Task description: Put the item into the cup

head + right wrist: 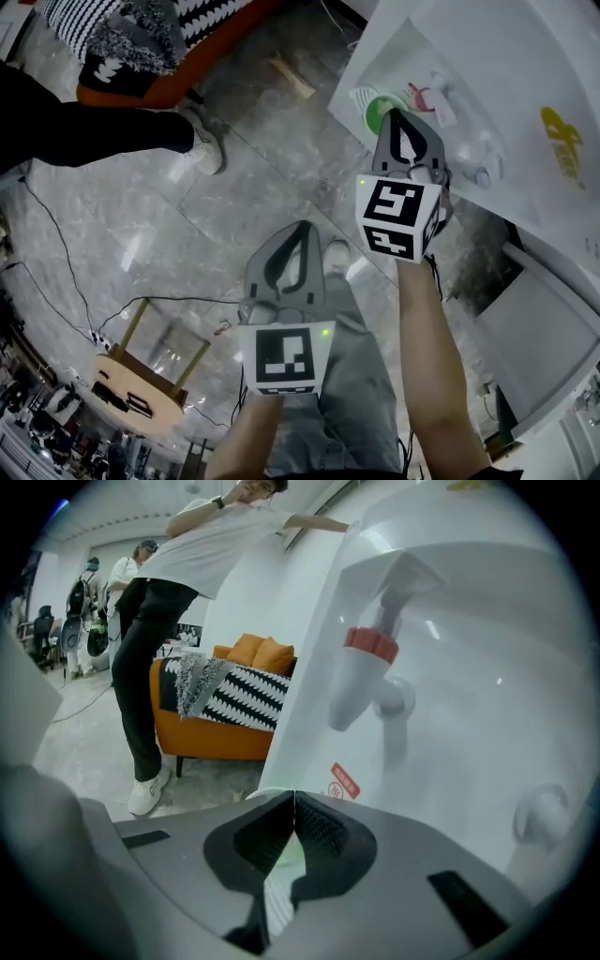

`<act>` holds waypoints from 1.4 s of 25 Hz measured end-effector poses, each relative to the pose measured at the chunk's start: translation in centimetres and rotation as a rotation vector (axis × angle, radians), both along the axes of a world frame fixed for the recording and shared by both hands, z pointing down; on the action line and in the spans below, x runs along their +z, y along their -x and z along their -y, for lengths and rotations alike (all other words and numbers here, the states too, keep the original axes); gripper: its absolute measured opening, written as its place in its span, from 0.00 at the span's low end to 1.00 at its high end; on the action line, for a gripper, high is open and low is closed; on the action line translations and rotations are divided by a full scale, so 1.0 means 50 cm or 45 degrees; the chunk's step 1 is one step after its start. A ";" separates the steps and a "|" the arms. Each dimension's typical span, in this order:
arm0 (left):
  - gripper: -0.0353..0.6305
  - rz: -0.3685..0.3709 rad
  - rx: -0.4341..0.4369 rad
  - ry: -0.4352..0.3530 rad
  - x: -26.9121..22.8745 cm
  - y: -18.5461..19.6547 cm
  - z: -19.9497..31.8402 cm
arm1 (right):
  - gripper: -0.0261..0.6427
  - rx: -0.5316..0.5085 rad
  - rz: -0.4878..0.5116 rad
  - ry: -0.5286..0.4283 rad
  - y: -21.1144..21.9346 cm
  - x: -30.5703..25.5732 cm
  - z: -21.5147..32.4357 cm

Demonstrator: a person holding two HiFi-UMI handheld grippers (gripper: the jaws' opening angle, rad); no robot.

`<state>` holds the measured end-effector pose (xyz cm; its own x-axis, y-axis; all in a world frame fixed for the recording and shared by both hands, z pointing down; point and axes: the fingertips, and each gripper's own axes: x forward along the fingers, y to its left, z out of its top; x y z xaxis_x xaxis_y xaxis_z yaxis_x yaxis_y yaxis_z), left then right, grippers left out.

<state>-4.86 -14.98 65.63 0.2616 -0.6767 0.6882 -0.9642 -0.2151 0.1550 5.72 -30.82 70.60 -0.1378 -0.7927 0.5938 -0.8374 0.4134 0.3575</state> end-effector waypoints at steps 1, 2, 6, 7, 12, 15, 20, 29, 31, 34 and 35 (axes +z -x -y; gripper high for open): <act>0.07 0.003 -0.003 0.001 0.001 0.004 0.000 | 0.06 -0.002 -0.044 -0.003 -0.002 0.005 0.003; 0.07 0.005 -0.008 0.002 0.002 0.008 0.000 | 0.06 -0.003 -0.084 -0.006 -0.003 0.009 0.006; 0.07 0.010 -0.021 -0.003 0.002 0.021 0.000 | 0.06 -0.009 -0.087 -0.017 0.001 0.009 0.013; 0.07 0.010 -0.025 -0.003 0.003 0.023 -0.001 | 0.06 -0.010 -0.079 -0.020 0.003 0.006 0.013; 0.07 0.011 -0.029 -0.006 0.002 0.027 0.000 | 0.06 0.000 -0.059 -0.041 0.004 -0.007 0.014; 0.07 0.006 -0.020 -0.020 -0.003 0.026 0.000 | 0.06 0.032 0.046 -0.051 0.003 -0.027 0.005; 0.07 -0.002 -0.024 -0.065 -0.041 0.024 0.012 | 0.06 0.063 0.272 -0.066 0.006 -0.084 -0.031; 0.07 0.012 -0.005 -0.215 -0.197 0.030 0.022 | 0.05 0.085 0.477 -0.130 -0.009 -0.247 -0.133; 0.07 0.004 -0.009 -0.241 -0.245 0.026 0.014 | 0.05 0.075 0.508 -0.142 -0.008 -0.295 -0.157; 0.07 -0.015 -0.017 -0.290 -0.321 0.015 0.004 | 0.05 0.045 0.535 -0.184 0.001 -0.385 -0.183; 0.07 -0.017 -0.016 -0.311 -0.345 0.011 0.004 | 0.05 0.032 0.549 -0.204 0.006 -0.418 -0.190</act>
<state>-5.39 -15.20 48.37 0.2599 -0.8260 0.5001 -0.9653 -0.2359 0.1122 5.43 -21.35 49.72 -0.3253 -0.8760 0.3562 -0.9327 0.3592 0.0316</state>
